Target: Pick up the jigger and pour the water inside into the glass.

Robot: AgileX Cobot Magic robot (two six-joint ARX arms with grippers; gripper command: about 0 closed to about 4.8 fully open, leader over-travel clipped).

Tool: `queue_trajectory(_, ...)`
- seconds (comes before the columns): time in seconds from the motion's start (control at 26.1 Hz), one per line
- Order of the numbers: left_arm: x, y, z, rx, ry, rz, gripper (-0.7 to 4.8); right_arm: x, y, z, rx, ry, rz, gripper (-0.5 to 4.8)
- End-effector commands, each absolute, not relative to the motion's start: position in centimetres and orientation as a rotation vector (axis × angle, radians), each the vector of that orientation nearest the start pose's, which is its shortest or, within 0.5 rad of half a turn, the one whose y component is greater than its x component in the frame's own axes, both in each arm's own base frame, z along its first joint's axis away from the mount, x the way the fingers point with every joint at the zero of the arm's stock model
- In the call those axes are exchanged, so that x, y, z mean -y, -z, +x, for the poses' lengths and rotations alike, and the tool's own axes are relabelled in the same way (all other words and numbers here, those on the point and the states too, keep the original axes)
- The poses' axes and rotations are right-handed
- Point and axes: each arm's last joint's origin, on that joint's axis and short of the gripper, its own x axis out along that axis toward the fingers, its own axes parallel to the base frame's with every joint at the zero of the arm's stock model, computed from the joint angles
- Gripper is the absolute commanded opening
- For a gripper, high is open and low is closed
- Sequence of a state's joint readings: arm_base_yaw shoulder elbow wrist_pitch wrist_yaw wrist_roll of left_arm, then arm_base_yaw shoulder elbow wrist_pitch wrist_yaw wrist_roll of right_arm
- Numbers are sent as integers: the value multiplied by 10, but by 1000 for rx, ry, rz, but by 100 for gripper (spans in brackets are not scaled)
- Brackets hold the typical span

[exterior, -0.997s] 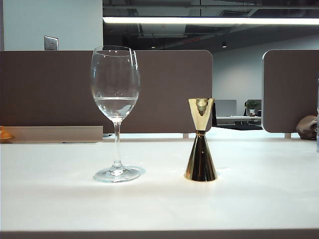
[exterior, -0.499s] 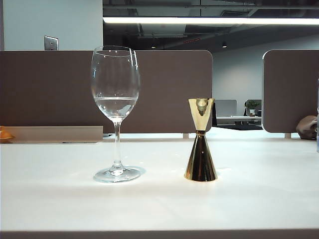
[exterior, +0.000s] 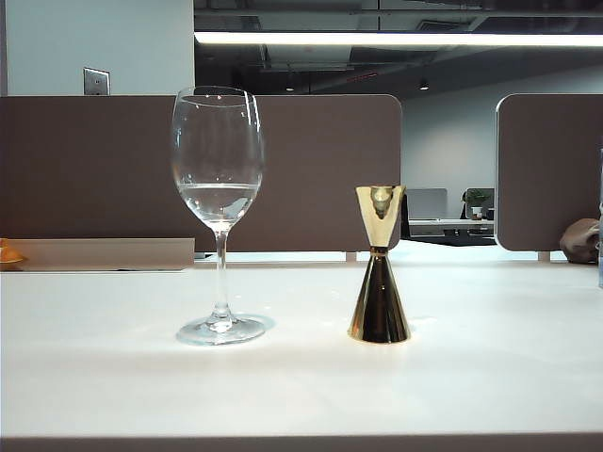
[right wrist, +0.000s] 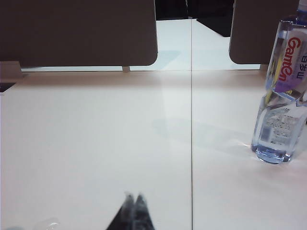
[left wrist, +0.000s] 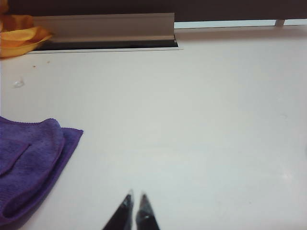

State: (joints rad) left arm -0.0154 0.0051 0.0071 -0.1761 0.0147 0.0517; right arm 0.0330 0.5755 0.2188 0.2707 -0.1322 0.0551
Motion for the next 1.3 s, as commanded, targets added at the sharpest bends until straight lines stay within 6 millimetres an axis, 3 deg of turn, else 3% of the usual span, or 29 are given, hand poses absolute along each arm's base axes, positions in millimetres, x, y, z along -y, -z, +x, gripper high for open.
queue_trajectory(0.04, 2, -148, 96, -181, 34, 51, 23, -9, -212, 145, -76, -163, 59, 4)
queue_trajectory(0.23, 2, -148, 96, -181, 34, 51, 23, -8, -213, 142, -70, -162, 59, 4)
queue_trajectory(0.81, 2, -148, 96, -181, 34, 51, 23, -6, -228, 88, 93, -163, 46, 4)
queue_trajectory(1.04, 2, -148, 96, -181, 34, 51, 23, -6, -211, 80, -17, -156, 51, 3)
queue_trajectory(1.23, 2, -148, 96, -181, 39, 51, 23, -6, -170, 91, -131, -121, 51, 3)
queue_trajectory(1.3, 2, -148, 96, -181, 39, 51, 23, -4, -163, 93, -151, -73, 48, 3)
